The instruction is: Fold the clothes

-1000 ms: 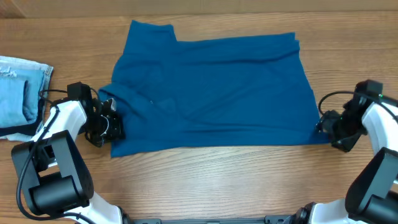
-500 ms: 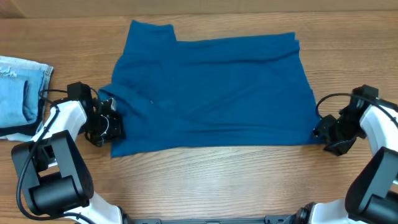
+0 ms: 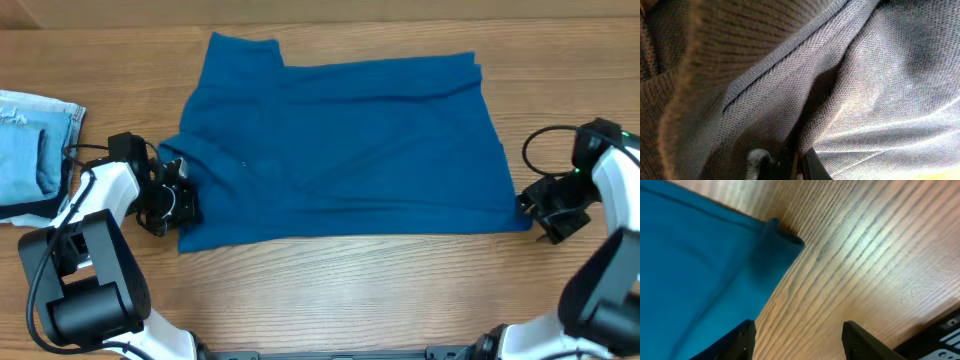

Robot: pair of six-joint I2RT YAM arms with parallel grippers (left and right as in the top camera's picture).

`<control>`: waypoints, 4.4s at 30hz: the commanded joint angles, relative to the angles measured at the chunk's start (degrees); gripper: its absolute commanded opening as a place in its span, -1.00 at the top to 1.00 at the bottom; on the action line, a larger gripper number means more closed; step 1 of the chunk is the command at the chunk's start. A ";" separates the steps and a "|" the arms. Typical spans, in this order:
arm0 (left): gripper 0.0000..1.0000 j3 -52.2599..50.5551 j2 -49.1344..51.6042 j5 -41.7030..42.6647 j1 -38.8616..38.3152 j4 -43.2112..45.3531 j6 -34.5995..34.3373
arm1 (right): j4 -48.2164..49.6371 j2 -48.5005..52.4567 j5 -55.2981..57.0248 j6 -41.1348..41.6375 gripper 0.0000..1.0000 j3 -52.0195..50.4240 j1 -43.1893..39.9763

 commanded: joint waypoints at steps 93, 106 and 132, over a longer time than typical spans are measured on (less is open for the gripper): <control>0.90 -0.44 0.52 3.82 0.04 2.80 0.50 | 5.27 14.78 -5.68 12.48 0.92 18.51 1.40; 0.90 -0.44 0.52 3.85 0.04 4.28 0.46 | 14.86 14.78 -5.70 14.16 0.92 18.49 2.95; 0.67 12.98 -5.99 9.86 0.09 0.46 2.62 | 11.96 11.80 -22.67 -13.64 -0.54 18.49 3.48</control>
